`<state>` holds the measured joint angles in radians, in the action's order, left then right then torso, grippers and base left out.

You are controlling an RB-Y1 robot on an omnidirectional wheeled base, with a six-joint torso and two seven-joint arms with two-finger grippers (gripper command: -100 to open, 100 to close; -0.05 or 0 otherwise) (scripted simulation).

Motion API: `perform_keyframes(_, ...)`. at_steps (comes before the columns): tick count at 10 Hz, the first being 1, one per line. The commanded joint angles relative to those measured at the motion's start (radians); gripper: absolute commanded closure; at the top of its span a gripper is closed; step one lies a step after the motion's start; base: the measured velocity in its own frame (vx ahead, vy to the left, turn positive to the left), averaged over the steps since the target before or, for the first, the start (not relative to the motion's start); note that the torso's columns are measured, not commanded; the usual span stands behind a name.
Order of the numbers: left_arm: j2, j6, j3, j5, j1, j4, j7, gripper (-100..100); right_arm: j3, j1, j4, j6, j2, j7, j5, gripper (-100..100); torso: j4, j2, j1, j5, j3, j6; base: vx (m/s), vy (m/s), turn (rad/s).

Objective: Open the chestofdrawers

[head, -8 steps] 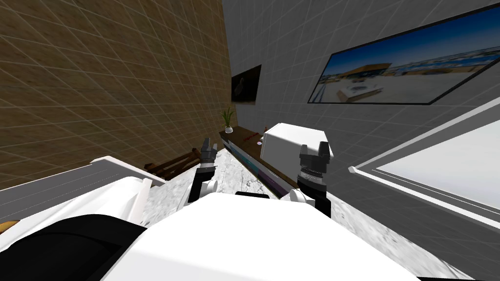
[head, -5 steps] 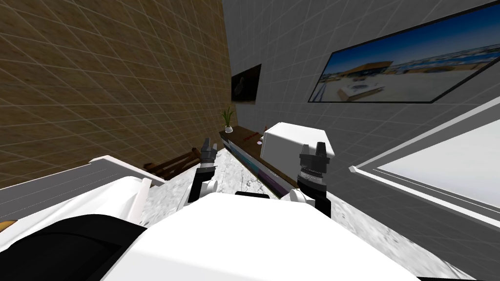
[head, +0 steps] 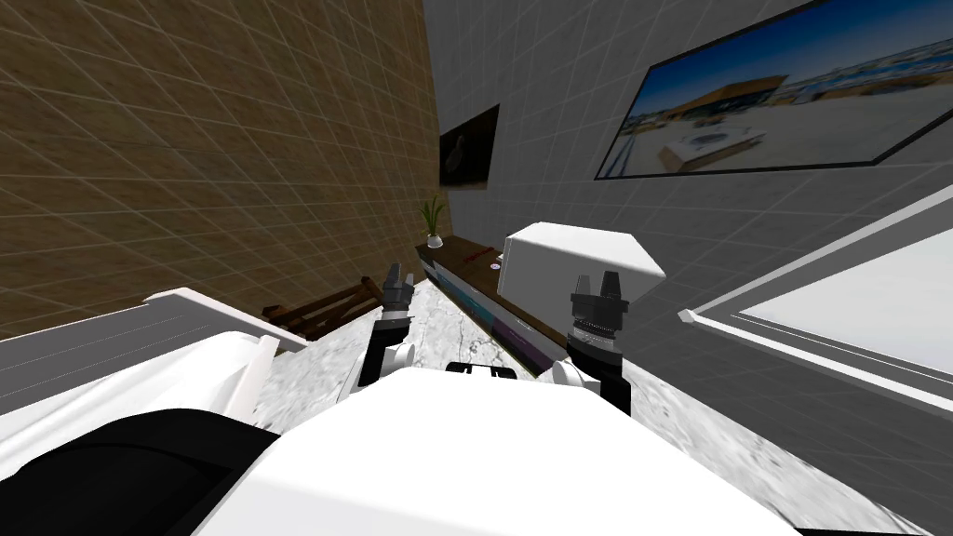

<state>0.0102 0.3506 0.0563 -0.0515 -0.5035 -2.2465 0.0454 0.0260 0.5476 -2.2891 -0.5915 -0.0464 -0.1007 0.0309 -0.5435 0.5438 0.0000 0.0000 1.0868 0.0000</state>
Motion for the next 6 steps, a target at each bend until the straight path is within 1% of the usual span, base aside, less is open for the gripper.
perform_keyframes(1, 0.000, 0.000, 0.000, 0.000, 0.000, 0.000, 0.000, 0, 0.000, 0.000, 0.000, 0.000, 0.000, 0.000, 0.000, 0, -0.074, 0.074, 0.000, 0.000, 0.148, 0.000, 0.000, 0.000, 0.000)
perform_keyframes(2, -0.032, 0.005, -0.001, 0.000, 0.004, 0.015, -0.002, -100, 0.000, 0.000, 0.000, 0.000, 0.000, 0.000, 0.000, 0, -0.148, 0.148, 0.000, 0.000, 0.295, 0.000, 0.014, 0.003, -0.028)
perform_keyframes(3, -0.055, 0.010, -0.002, 0.000, 0.007, 0.029, -0.004, -100, 0.000, 0.000, 0.000, 0.000, 0.000, 0.000, 0.000, 0, -0.180, 0.181, 0.000, 0.000, 0.364, 0.000, 0.021, 0.007, -0.060)
perform_keyframes(6, -0.116, 0.036, -0.007, 0.001, 0.025, 0.095, -0.015, -100, 0.000, 0.000, 0.000, 0.000, 0.000, 0.000, 0.000, 0, -0.194, 0.193, 0.000, 0.000, 0.390, 0.000, 0.036, 0.013, -0.070)
